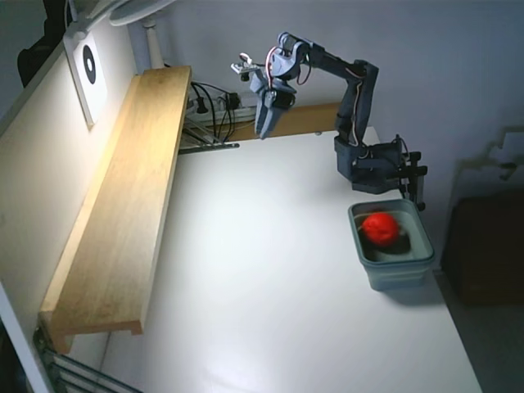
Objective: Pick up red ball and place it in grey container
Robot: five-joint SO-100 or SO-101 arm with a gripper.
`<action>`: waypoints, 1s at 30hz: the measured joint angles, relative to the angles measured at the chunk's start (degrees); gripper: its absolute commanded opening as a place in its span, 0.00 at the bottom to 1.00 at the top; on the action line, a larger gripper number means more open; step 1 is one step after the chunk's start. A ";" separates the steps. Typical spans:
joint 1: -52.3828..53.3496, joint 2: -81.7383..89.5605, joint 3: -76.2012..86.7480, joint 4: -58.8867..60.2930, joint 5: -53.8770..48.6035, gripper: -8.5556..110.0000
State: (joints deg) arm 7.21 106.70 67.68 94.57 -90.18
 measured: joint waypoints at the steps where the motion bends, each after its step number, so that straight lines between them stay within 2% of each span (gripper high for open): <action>1: 1.14 0.70 0.44 0.09 0.00 0.11; 15: 15.91 7.47 5.62 3.08 0.00 0.06; 30: 21.88 10.72 7.47 4.83 0.00 0.05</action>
State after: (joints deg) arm 29.09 117.42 75.15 99.40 -90.18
